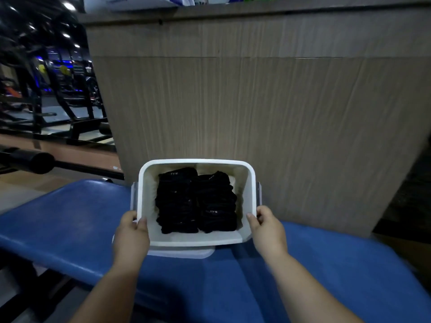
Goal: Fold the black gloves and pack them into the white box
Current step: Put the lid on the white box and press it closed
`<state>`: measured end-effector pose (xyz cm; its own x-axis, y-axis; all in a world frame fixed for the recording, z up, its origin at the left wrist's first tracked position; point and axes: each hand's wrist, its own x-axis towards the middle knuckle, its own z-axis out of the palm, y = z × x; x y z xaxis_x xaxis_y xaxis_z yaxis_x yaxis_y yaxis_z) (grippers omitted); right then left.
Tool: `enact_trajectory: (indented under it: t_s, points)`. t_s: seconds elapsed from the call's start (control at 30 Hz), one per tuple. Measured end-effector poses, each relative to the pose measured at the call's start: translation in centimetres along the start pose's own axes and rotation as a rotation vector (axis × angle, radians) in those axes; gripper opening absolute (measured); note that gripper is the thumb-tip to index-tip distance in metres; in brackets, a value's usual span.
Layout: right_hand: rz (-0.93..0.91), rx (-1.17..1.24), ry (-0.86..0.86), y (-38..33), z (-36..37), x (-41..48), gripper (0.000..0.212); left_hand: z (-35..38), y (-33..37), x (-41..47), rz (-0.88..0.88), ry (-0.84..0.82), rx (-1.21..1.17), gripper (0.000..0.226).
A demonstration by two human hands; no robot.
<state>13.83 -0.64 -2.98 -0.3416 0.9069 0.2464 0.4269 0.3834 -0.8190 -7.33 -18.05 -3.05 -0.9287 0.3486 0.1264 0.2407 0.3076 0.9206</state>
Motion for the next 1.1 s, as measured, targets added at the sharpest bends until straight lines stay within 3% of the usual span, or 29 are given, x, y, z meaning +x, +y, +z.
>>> enact_trajectory:
  t_s: [0.13,0.57,0.8,1.1]
  points:
    - [0.025,0.023,0.073,1.3,-3.4,-1.3,0.021,1.4,2.4,-2.2,0.063,-0.05,0.031,0.01]
    - [0.116,-0.066,0.282,6.1,-13.1,-3.9,0.021,7.2,6.3,-6.9,0.148,-0.298,0.094,0.02]
    - [0.139,-0.142,0.364,6.3,-17.0,-4.0,0.029,9.3,8.7,-8.0,0.169,-0.323,0.078,0.024]
    - [0.199,-0.13,0.31,6.6,-18.4,-3.1,0.032,10.9,9.5,-7.4,0.145,-0.321,0.106,0.028]
